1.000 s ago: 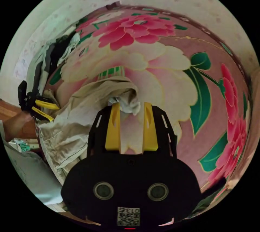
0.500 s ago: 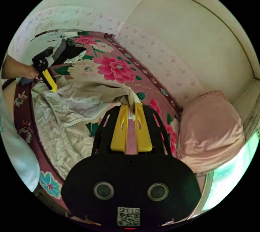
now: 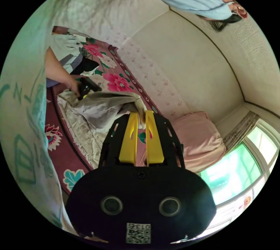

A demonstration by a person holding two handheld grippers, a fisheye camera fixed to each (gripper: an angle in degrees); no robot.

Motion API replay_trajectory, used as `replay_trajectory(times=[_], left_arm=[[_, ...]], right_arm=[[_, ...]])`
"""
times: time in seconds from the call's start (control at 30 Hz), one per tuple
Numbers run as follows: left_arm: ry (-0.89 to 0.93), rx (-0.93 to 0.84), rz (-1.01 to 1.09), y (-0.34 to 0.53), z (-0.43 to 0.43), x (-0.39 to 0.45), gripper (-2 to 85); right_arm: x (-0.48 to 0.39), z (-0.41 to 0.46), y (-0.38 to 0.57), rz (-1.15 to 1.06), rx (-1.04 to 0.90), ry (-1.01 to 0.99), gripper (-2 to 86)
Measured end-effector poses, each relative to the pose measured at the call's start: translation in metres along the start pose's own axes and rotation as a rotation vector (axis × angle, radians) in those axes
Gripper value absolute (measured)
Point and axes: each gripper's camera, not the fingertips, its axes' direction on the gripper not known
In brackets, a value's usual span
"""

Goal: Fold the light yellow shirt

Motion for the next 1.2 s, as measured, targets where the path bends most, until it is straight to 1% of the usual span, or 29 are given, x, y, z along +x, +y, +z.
replay_trajectory(times=[0.07,0.1,0.17,0.2,0.23,0.27,0.3,0.33,0.37,0.4,0.43,0.47,0.5,0.53,0.57,0.63,0.67,0.7,0.83,0.9,0.97,1.0,1.03,1.07,1.1,1.17,1.2], left_arm=[[0.061,0.043,-0.094,0.001,-0.011,-0.014,-0.4],[0.059,0.052,-0.110,0.002,-0.015,-0.017,-0.4],[-0.040,0.050,-0.139,0.007,-0.033,-0.024,-0.3],[-0.057,0.036,-0.149,0.009,-0.036,-0.027,-0.3],[-0.085,0.007,-0.192,0.012,-0.041,-0.034,-0.2],[-0.104,-0.003,-0.253,0.017,-0.048,-0.042,-0.1],[-0.111,0.002,-0.288,0.020,-0.052,-0.045,0.0],[-0.120,0.029,-0.358,0.028,-0.061,-0.051,0.3],[-0.126,0.067,-0.419,0.036,-0.071,-0.052,0.7],[-0.125,0.091,-0.441,0.039,-0.076,-0.051,0.9],[-0.115,0.148,-0.469,0.046,-0.085,-0.047,1.8],[-0.104,0.200,-0.474,0.049,-0.091,-0.040,2.8],[-0.103,0.218,-0.472,0.050,-0.093,-0.035,3.4],[-0.109,0.242,-0.464,0.050,-0.095,-0.026,4.9],[-0.108,0.261,-0.446,0.047,-0.093,-0.018,6.9],[-0.080,0.261,-0.430,0.037,-0.082,-0.010,8.3],[-0.065,0.237,-0.423,0.027,-0.072,-0.007,8.5],[-0.058,0.221,-0.422,0.021,-0.066,-0.006,8.6],[-0.070,0.049,-0.356,-0.017,-0.040,0.002,4.5],[-0.099,0.008,-0.329,-0.027,-0.043,0.005,2.8],[-0.134,-0.034,-0.295,-0.035,-0.047,0.007,1.1],[-0.143,-0.046,-0.290,-0.037,-0.047,0.006,0.7],[-0.167,-0.081,-0.304,-0.039,-0.043,0.003,0.4],[-0.208,-0.151,-0.325,-0.039,-0.032,-0.001,0.1],[-0.201,-0.158,-0.316,-0.038,-0.027,-0.002,0.0],[-0.162,-0.120,-0.368,-0.032,-0.029,-0.005,-0.2],[-0.151,-0.106,-0.393,-0.028,-0.033,-0.006,-0.2]], right_arm=[[-0.001,0.025,0.007,-0.022,-0.067,0.082,3.7],[-0.001,0.033,0.010,-0.021,-0.073,0.114,3.7],[-0.001,0.079,0.034,-0.010,-0.119,0.247,3.9],[-0.001,0.095,0.043,-0.009,-0.144,0.277,4.1],[-0.001,0.134,0.063,0.006,-0.211,0.318,4.4],[-0.003,0.182,0.089,0.024,-0.309,0.321,4.9],[-0.004,0.208,0.104,0.031,-0.370,0.306,5.3],[-0.007,0.262,0.137,0.038,-0.520,0.227,6.1],[-0.012,0.315,0.176,0.052,-0.683,0.075,6.7],[-0.015,0.338,0.195,0.050,-0.770,-0.027,7.1],[-0.015,0.376,0.234,0.099,-0.920,-0.206,7.9],[-0.003,0.394,0.266,0.240,-0.974,-0.344,8.5],[0.008,0.398,0.280,0.332,-0.982,-0.400,8.7],[0.033,0.400,0.306,0.521,-0.967,-0.472,8.8],[0.058,0.392,0.331,0.699,-0.901,-0.502,8.7],[0.085,0.378,0.366,0.897,-0.796,-0.520,9.0],[0.091,0.376,0.385,0.955,-0.767,-0.526,9.8],[0.092,0.377,0.394,0.967,-0.768,-0.528,10.2],[0.091,0.411,0.431,1.113,-0.696,-0.639,12.1],[0.090,0.428,0.428,1.135,-0.647,-0.655,11.0],[0.084,0.447,0.414,1.107,-0.615,-0.577,6.5],[0.080,0.453,0.411,1.086,-0.635,-0.546,4.9],[0.064,0.470,0.410,1.002,-0.734,-0.477,4.0],[0.042,0.491,0.416,0.880,-0.872,-0.445,3.3],[0.031,0.500,0.423,0.833,-0.929,-0.461,3.0],[0.033,0.494,0.439,0.878,-0.850,-0.501,2.3],[0.038,0.490,0.442,0.892,-0.842,-0.526,2.1]])
